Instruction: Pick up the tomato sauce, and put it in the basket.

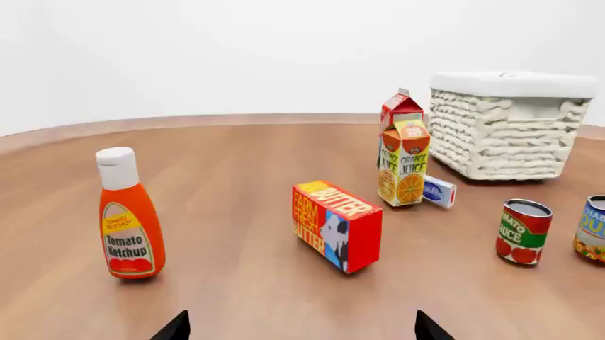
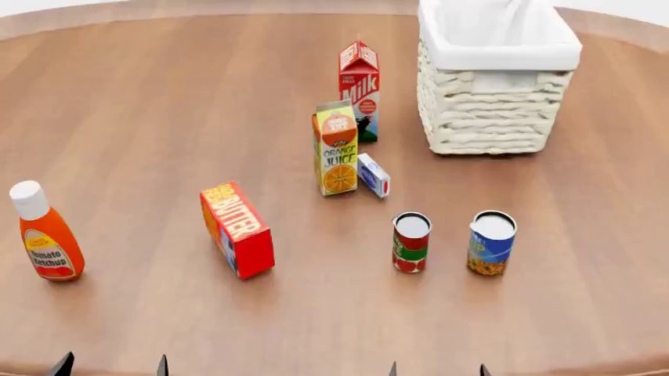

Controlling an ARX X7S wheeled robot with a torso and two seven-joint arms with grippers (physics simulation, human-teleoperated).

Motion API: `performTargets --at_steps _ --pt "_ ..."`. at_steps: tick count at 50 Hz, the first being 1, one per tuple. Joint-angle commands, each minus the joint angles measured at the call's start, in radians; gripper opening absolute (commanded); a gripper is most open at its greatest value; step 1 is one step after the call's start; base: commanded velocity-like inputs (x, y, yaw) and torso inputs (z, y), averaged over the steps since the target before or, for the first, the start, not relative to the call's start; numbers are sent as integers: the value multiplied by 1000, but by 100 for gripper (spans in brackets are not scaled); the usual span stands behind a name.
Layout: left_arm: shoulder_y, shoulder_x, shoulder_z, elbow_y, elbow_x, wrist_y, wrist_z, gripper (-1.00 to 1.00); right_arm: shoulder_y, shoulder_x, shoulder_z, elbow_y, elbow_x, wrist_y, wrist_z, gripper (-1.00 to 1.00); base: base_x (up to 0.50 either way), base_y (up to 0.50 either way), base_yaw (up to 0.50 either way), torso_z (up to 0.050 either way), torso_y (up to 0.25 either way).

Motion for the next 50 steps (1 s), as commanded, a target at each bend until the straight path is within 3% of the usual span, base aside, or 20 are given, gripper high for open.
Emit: performTargets --at_steps 1,6,15,38,50 --pt "-7 -15 16 -8 -25 -4 -15 100 4 16 -15 -5 30 14 11 100 0 0 0 0 0" --pt "-25 -38 65 -40 34 -20 -72 100 7 36 -38 -22 41 38 32 100 0 0 0 0 0" --pt "-14 -50 70 20 -56 -15 -62 100 2 57 -54 -89 56 64 63 100 0 0 0 0 0" --pt "92 -133 67 691 -152 -226 -110 100 1 111 -177 -850 -138 511 108 100 0 0 0 0 0" --pt "131 -158 66 748 -155 -223 -126 100 -14 125 -179 -923 -148 564 135 100 0 0 0 0 0"
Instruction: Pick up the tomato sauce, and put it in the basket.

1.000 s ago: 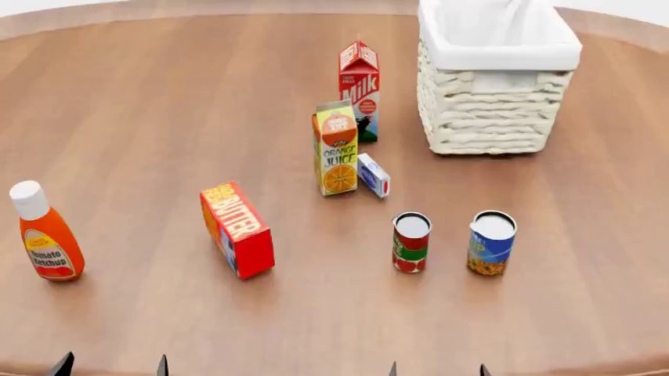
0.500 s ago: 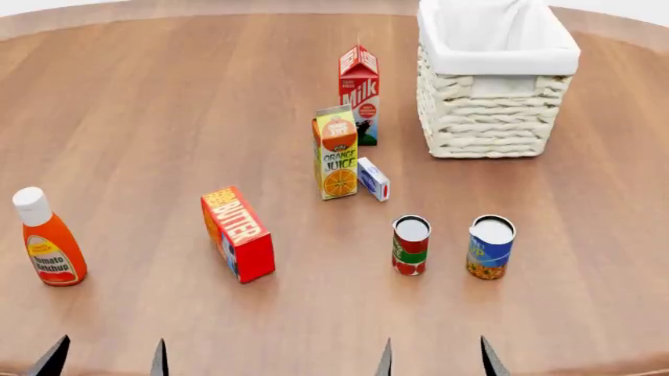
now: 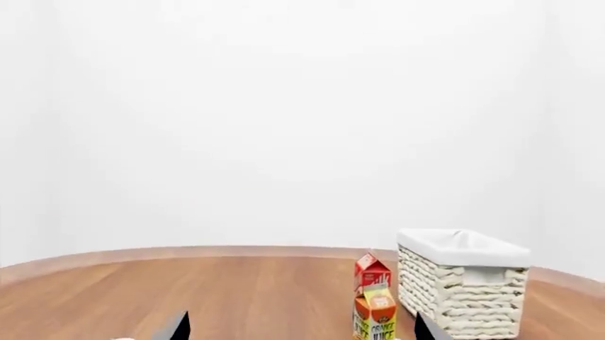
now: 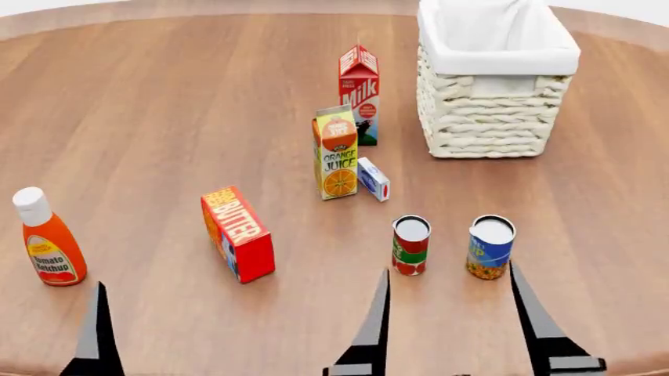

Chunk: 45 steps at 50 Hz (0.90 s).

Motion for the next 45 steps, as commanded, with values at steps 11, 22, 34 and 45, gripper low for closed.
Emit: performTargets --at_steps 11,22,34,45 --pt "46 -46 -1 157 -12 -34 -32 100 -49 -1 -22 -214 -23 293 31 100 0 0 0 0 0" --pt "43 -55 5 156 -10 -37 -45 100 -49 -14 -5 -219 14 407 20 100 0 0 0 0 0" --pt "47 -64 20 143 -2 -15 -52 100 -46 -16 7 -231 42 390 24 100 114 0 0 0 0" --pt "48 -73 28 136 -3 -7 -58 100 -45 -12 12 -227 67 381 29 100 500 0 0 0 0"
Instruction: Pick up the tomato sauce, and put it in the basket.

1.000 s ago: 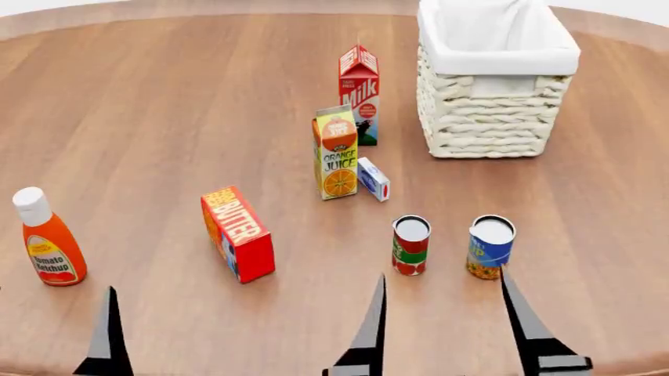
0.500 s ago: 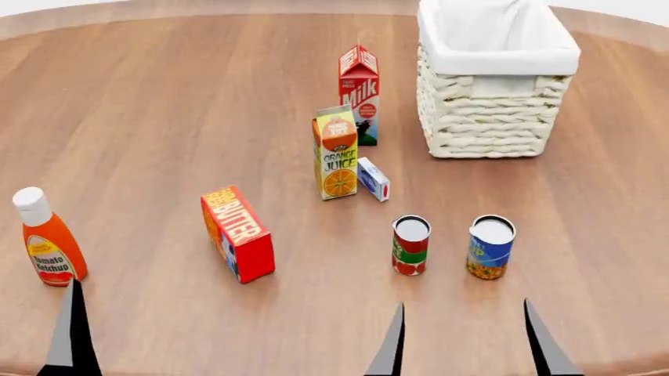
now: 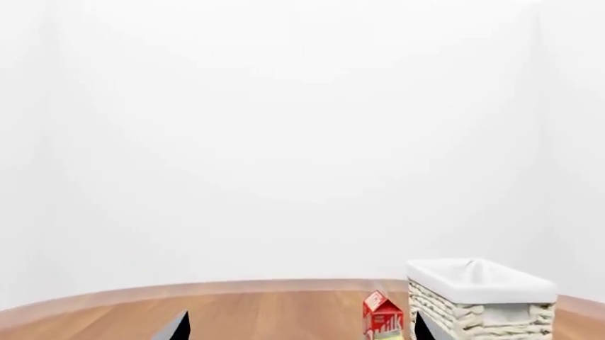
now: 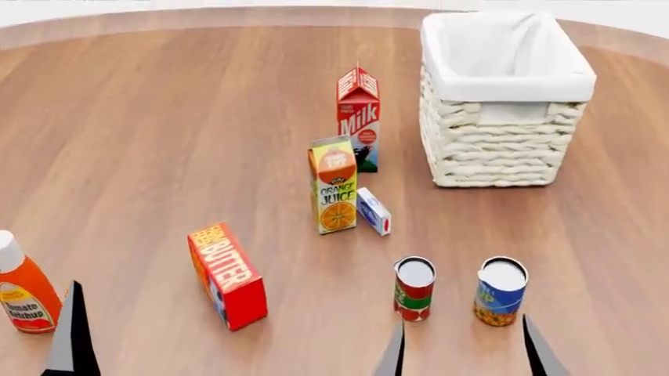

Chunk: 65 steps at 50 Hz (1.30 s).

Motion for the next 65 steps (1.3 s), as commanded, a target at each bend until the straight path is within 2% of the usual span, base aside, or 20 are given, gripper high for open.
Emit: performTargets --at_steps 1,50,65 --pt "1 -10 8 -4 0 8 -7 100 2 2 5 -5 25 2 4 100 500 0 0 0 0" --pt "3 -37 29 -4 -9 19 -46 100 -14 23 25 27 127 -72 40 100 500 0 0 0 1" --pt "0 -54 38 -1 -20 16 -61 100 -47 29 37 44 176 -188 36 100 24 -99 0 0 1"
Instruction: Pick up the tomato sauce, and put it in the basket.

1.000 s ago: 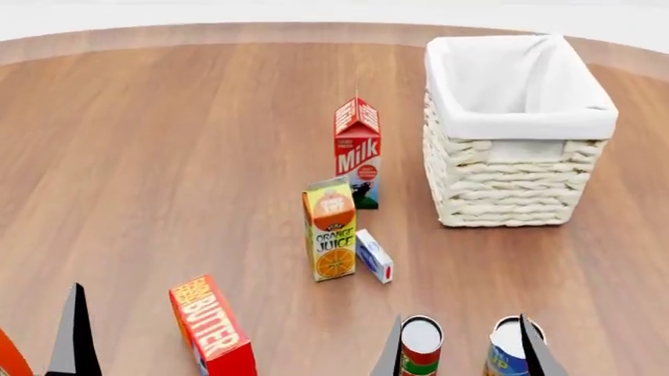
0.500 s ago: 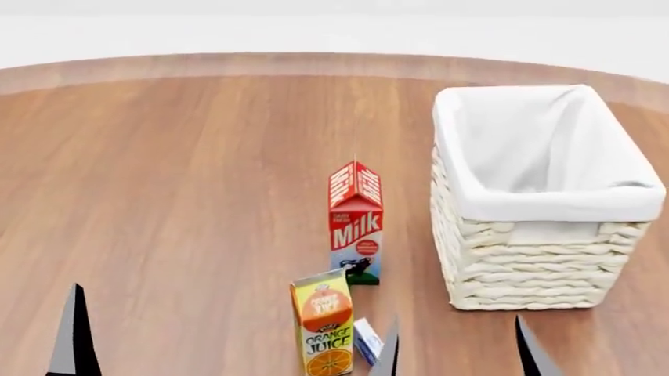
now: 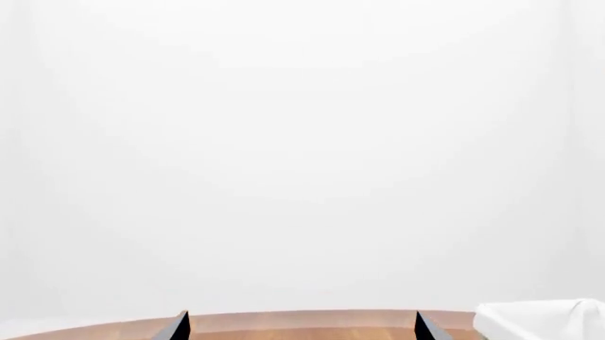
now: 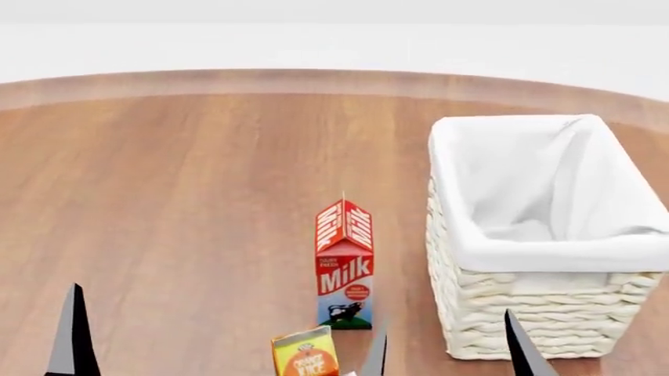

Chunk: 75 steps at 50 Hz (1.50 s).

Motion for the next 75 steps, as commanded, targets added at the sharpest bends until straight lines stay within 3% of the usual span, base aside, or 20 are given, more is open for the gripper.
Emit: performTargets --at_steps 1,50,61,75 --pt "-2 -10 7 2 -8 -2 -11 100 -20 4 16 17 35 -67 0 100 0 -500 0 0 0" --pt "-8 -47 34 -24 -27 30 -49 100 -3 47 -14 19 64 -51 62 100 0 -500 0 0 0" --pt "-9 -54 41 -21 -29 24 -58 100 10 53 -13 18 71 -28 77 100 10 -27 0 0 0" --pt "-10 -63 46 -21 -33 26 -68 100 7 62 -16 21 83 -40 88 100 499 0 0 0 0"
